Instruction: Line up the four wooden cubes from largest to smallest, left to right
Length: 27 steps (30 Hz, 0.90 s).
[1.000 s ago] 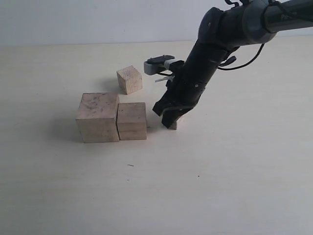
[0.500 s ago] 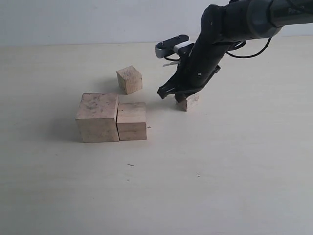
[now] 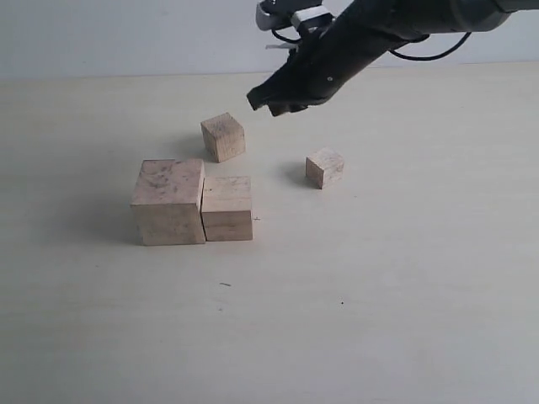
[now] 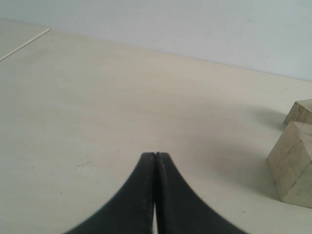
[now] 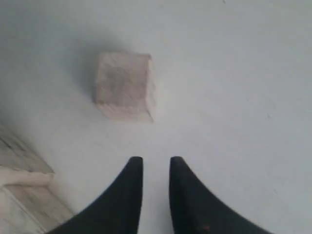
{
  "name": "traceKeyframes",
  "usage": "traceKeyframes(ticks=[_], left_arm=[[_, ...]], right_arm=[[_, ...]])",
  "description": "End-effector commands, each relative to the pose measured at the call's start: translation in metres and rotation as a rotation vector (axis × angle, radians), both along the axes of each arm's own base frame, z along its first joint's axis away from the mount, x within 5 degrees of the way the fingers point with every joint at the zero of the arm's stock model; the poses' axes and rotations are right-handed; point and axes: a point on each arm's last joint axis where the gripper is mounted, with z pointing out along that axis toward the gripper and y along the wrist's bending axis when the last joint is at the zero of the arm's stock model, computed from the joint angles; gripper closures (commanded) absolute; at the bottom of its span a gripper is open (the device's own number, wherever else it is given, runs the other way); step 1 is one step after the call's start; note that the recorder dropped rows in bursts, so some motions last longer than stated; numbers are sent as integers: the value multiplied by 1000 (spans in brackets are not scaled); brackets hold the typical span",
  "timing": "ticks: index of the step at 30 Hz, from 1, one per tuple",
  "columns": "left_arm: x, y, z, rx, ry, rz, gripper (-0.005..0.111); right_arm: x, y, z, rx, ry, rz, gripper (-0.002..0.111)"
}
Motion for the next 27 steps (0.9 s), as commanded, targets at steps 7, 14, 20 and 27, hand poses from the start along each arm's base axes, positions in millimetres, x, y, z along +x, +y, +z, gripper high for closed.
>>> traceKeyframes(ticks=[7, 14, 20, 27], left_arm=[[0, 0, 0, -8, -9, -2, 107], [0, 0, 0, -8, -9, -2, 107], [0, 0, 0, -8, -9, -2, 107], [0, 0, 0, -8, -9, -2, 107]], right_arm=[[-18, 58, 36, 97, -166, 236, 50], [-15, 69, 18, 107, -145, 85, 38], [-10, 72, -13, 55, -137, 93, 20], [-4, 75, -39, 46, -135, 62, 18]])
